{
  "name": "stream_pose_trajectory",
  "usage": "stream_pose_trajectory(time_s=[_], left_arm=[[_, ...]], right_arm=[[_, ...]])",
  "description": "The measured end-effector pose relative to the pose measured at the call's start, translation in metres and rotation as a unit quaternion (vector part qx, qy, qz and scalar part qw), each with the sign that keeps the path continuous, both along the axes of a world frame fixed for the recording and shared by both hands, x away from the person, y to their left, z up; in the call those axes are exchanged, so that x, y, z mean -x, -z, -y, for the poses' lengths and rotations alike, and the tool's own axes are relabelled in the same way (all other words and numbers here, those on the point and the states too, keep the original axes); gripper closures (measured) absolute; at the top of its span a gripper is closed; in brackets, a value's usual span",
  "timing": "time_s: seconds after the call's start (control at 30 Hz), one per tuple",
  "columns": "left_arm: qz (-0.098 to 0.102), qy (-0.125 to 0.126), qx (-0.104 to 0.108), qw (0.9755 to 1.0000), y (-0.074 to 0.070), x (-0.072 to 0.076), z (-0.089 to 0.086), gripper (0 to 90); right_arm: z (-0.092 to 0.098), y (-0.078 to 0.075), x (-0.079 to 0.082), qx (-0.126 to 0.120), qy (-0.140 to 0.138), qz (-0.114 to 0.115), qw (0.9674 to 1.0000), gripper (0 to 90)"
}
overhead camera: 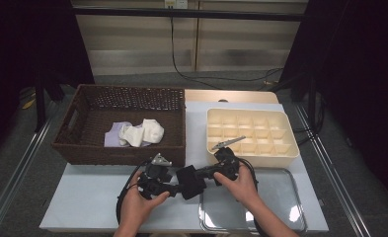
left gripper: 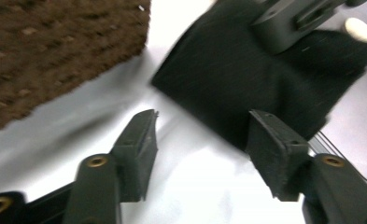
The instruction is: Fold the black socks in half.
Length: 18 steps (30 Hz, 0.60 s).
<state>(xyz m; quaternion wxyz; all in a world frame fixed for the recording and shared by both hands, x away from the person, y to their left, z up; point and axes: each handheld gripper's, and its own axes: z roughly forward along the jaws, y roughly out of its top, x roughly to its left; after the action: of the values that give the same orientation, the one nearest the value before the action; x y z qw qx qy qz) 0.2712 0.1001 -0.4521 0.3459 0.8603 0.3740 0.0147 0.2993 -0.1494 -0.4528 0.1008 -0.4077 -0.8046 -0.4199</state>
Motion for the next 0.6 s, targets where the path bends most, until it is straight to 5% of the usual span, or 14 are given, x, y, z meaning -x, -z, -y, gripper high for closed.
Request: stream_pose_trajectory(time_s=[0.6], left_arm=[[0.072,0.011,-0.035,0.9967,0.016,0.002,0.001,24.3]], right_arm=[[0.043,-0.055,-0.009,0.018,0.024,0.025,0.9992,81.0]])
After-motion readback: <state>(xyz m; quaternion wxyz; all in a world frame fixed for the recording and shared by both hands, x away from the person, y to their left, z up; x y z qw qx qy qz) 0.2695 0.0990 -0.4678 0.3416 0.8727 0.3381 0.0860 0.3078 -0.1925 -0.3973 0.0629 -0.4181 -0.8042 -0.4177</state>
